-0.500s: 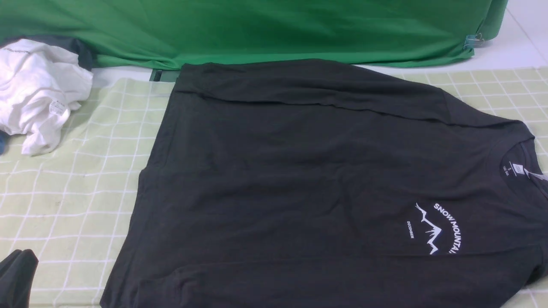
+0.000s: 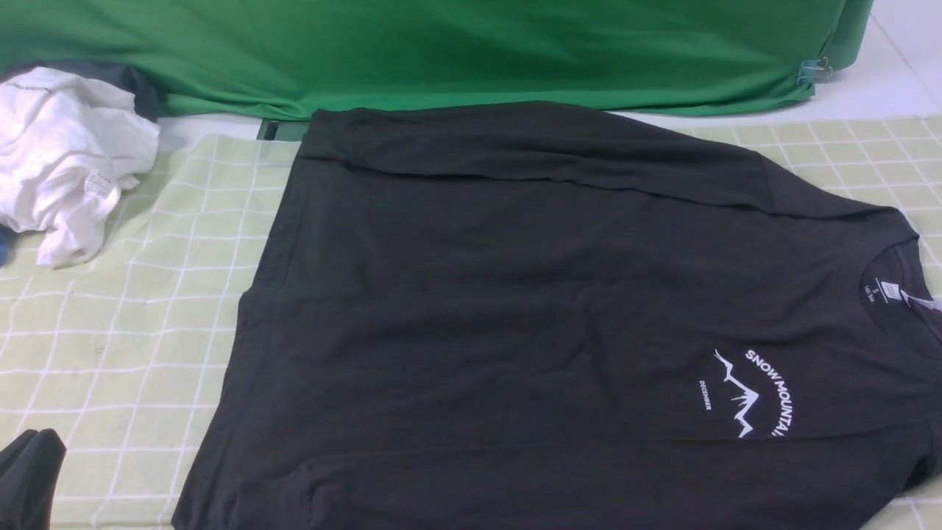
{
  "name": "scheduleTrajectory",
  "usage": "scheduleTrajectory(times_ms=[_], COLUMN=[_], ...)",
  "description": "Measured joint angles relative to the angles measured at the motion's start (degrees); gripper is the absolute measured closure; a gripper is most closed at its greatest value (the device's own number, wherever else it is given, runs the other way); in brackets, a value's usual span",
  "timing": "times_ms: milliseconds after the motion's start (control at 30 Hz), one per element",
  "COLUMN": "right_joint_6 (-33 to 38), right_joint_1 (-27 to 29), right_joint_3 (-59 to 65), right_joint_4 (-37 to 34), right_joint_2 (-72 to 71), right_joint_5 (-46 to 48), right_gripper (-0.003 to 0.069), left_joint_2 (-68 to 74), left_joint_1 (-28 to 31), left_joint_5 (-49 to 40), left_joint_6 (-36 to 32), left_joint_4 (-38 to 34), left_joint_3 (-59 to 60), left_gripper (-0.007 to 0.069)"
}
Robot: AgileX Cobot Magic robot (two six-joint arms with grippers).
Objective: Fold a long-sleeved shirt over a green coffee tablecloth.
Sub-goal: 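Grasp the left edge of the dark T-shirt lying flat on the table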
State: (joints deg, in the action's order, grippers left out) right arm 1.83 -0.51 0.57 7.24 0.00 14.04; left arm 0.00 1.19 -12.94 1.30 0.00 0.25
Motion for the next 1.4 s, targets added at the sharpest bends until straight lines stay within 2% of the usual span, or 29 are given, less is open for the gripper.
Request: scheduleTrajectory(times_ms=[833,1067,1133,1233,1267,1333,1400], right_joint_6=[0.42,2.81,1.84,-6.99,-12.53,-22.49,-31.36], right_joint_1=[0.00,0.00,0.00,0.00,0.00,0.00,0.00], right_joint_3=[0.00,0.00,0.00,0.00,0.00,0.00,0.00], right_joint_4=[0.43,0.44,-0.40,-7.24,-12.21,-16.49,-19.12], right_joint_2=[0.00,0.00,0.00,0.00,0.00,0.00,0.00], right_joint_5=[-0.05,-3.47,-6.34,-9.94,-11.55,-13.37,-14.05], right_gripper=[0.0414,0.0414,0.0414,0.0414,0.0414,0.0414,0.0414], left_joint_2=[0.00,0.00,0.00,0.00,0.00,0.00,0.00], left_joint_1=[0.00,0.00,0.00,0.00,0.00,0.00,0.00], left_joint_5=[0.00,0.23,1.67,3.81,5.34,7.07,7.84], left_joint_6=[0.00,0.19,3.58,9.47,13.36,17.48,18.97], left_joint_4=[0.00,-0.59,-7.43,-19.40,-26.67,-38.14,-43.07], left_joint_3=[0.00,0.00,0.00,0.00,0.00,0.00,0.00], left_gripper=[0.0589,0.0589,0.0589,0.0589,0.0589,0.0589,0.0589])
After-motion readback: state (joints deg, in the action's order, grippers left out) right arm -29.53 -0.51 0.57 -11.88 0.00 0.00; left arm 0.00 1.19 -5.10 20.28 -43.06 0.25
